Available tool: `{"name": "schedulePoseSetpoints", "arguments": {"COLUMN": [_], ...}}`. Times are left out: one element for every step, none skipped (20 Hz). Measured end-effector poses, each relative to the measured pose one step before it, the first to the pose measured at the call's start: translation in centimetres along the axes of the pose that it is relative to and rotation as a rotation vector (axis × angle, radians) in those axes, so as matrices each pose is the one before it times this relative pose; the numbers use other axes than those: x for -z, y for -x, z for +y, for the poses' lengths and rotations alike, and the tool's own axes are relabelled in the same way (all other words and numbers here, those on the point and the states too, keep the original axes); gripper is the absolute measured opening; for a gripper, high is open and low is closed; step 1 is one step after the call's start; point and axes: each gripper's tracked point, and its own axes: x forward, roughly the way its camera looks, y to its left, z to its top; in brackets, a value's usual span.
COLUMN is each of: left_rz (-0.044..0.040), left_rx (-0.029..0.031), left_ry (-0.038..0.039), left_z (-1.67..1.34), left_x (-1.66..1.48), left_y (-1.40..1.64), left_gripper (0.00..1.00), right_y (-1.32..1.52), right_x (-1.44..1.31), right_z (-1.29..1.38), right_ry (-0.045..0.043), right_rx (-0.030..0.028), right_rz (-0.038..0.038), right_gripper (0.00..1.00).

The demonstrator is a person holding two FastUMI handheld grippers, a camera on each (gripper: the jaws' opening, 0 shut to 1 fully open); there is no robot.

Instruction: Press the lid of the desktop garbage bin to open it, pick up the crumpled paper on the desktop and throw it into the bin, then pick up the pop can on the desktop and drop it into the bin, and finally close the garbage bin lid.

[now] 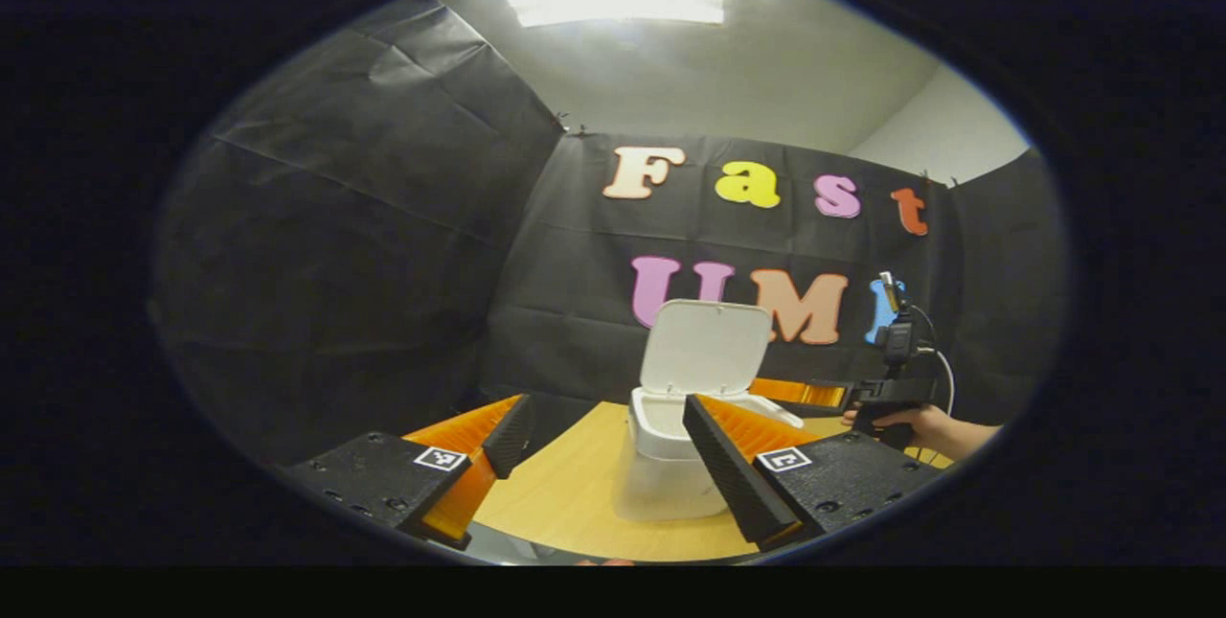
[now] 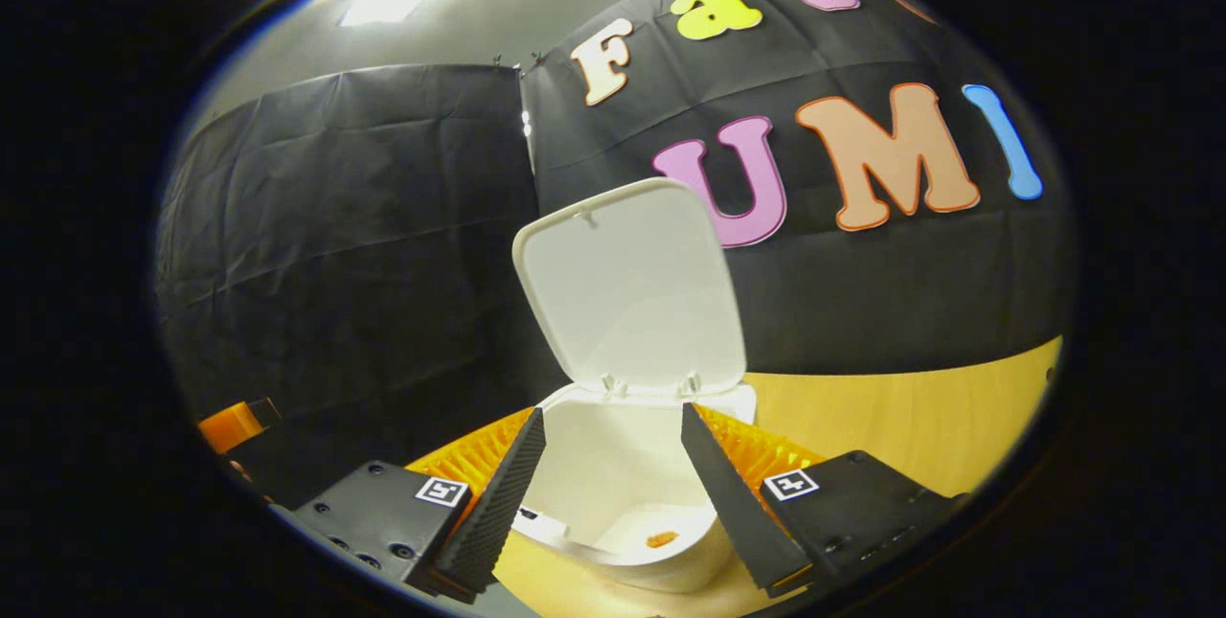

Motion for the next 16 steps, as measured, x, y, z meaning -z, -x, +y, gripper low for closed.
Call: {"name": "schedulePoseSetpoints", "arguments": {"left_rz": [0.00221,0.00076,-0.00085,0.00311,0.00895,0.00953,0.00778,0.00207,0.00338,0.01148,0.01499,0.02381,0.03104,0.03137,0.02777,0.01917], "left_rx": [0.05823,0.05893,0.05993,0.0632,0.06573,0.06682,0.06551,0.05763,0.05113,0.04149,0.02634,0.01938,0.01535,0.01375,0.01529,0.00947], "left_ry": [0.00441,-0.00136,-0.00398,-0.0043,-0.00512,-0.00327,0.0014,0.01067,0.01711,0.01624,0.01291,0.00899,0.009,0.01024,0.01039,0.01467], "left_z": [-2.012,-2.108,-2.088,-2.301,-2.421,-2.522,-2.378,-2.447,-2.09,-2.019,-1.519,-1.289,-1.177,-1.073,-1.057,-0.814], "left_x": [0.447,0.275,0.36,0.408,0.601,0.652,0.683,0.691,0.973,1.398,1.804,1.844,2.076,2.022,1.847,1.636], "left_y": [-0.925,-0.937,-1.102,-1.153,-1.236,-1.335,-1.407,-1.481,-1.604,-1.645,-1.391,-1.531,-1.344,-1.386,-1.14,-1.25], "left_gripper": [0.92,0.92,0.93,0.92,0.93,0.94,0.94,0.94,0.93,0.94,0.94,0.94,0.94,0.94,0.92,0.94], "right_y": [1.697,2.093,2.07,2.62,2.305,2.506,2.33,2.465,2.181,2.074,1.819,1.799,1.656,1.491,1.382,1.194], "right_x": [-0.696,-0.881,-1.047,-0.935,-1.363,-1.328,-1.26,-1.281,-1.427,-0.919,-0.765,-0.693,-0.498,-0.469,-0.474,-0.438], "right_z": [-1.707,-2.216,-2.343,-2.164,-2.365,-2.424,-2.292,-2.477,-2.189,-2.123,-1.39,-1.541,-1.517,-1.32,-1.253,-1.096], "right_ry": [-0.0099,-0.01089,-0.01419,-0.01857,-0.01784,-0.0127,-0.00353,0.00192,0.00113,-0.00224,-0.00409,-0.00091,0.00272,0.00241,-0.00104,-0.00473], "right_rx": [0.03912,0.05375,0.05247,0.05059,0.04963,0.05252,0.05454,0.05549,0.0538,0.04918,0.03899,0.03727,0.03865,0.03433,0.02883,0.0225], "right_rz": [-0.02471,-0.02932,-0.03141,-0.03551,-0.03259,-0.03128,-0.03131,-0.03324,-0.03048,-0.02568,-0.01834,-0.01527,-0.01208,-0.01021,-0.0102,-0.01222], "right_gripper": [0.96,0.95,0.96,0.95,0.95,0.95,0.95,0.95,0.95,0.95,0.95,0.95,0.95,0.95,0.95,0.95]}}
